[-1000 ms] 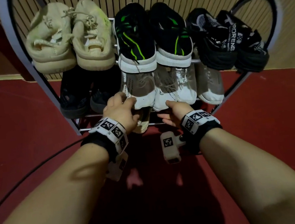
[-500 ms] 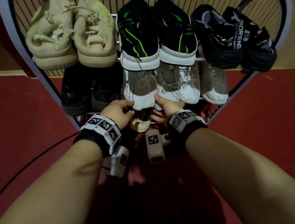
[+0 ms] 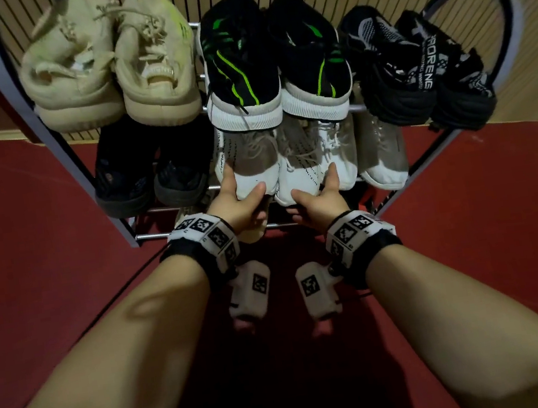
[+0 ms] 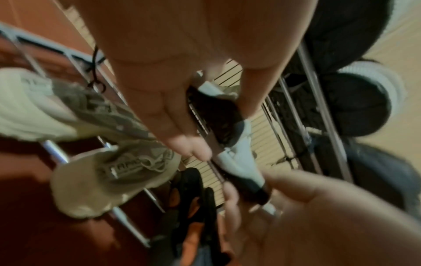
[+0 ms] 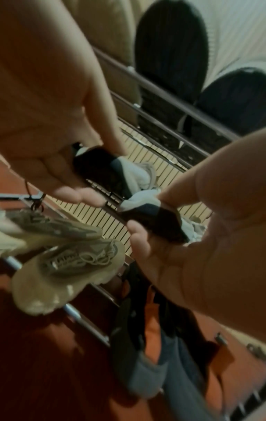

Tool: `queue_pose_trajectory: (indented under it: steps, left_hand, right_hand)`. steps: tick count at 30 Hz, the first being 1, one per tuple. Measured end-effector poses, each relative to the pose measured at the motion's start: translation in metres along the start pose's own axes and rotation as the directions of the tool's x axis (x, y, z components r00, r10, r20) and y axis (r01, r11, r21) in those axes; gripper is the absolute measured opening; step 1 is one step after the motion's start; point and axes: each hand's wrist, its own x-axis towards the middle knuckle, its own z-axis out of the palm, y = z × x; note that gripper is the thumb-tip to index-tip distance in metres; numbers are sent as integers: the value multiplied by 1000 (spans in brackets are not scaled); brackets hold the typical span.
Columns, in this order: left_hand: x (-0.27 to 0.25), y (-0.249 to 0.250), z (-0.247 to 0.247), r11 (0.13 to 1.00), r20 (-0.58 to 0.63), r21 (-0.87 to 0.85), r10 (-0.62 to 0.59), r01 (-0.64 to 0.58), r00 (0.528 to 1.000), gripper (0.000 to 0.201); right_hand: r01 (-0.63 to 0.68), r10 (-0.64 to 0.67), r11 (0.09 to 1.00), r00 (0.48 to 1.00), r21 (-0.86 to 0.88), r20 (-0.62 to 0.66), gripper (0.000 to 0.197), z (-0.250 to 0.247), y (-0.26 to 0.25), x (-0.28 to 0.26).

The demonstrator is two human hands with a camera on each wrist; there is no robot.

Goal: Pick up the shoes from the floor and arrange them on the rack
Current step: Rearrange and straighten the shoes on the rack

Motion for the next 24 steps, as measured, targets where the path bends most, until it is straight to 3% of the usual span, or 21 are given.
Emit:
queue_pose_trajectory:
  steps: [3, 5, 15, 20, 24]
  left_hand:
    - [4, 6, 3, 983, 2, -162, -89, 88, 996, 95]
    - [4, 8, 3, 955, 8, -273, -120, 117, 993, 88]
    - [-9, 9, -11, 950, -84, -308, -84, 54, 993, 91]
    - [-17, 15, -17, 929, -37, -367, -71, 52, 997, 86]
    - [-24, 16, -25, 913, -66, -406, -75, 42, 995, 80]
  right_hand:
    - [-78, 76, 993, 997, 86, 31, 93, 0, -4, 2]
    - [-87, 84, 992, 996, 88, 37, 85, 1, -6, 1]
    - [1, 22, 973, 995, 230, -99, 56, -29, -27, -3]
    - [72, -30, 951, 990, 302, -140, 54, -37, -24, -3]
    - [58, -14, 924, 993, 378, -119, 55, -42, -24, -8]
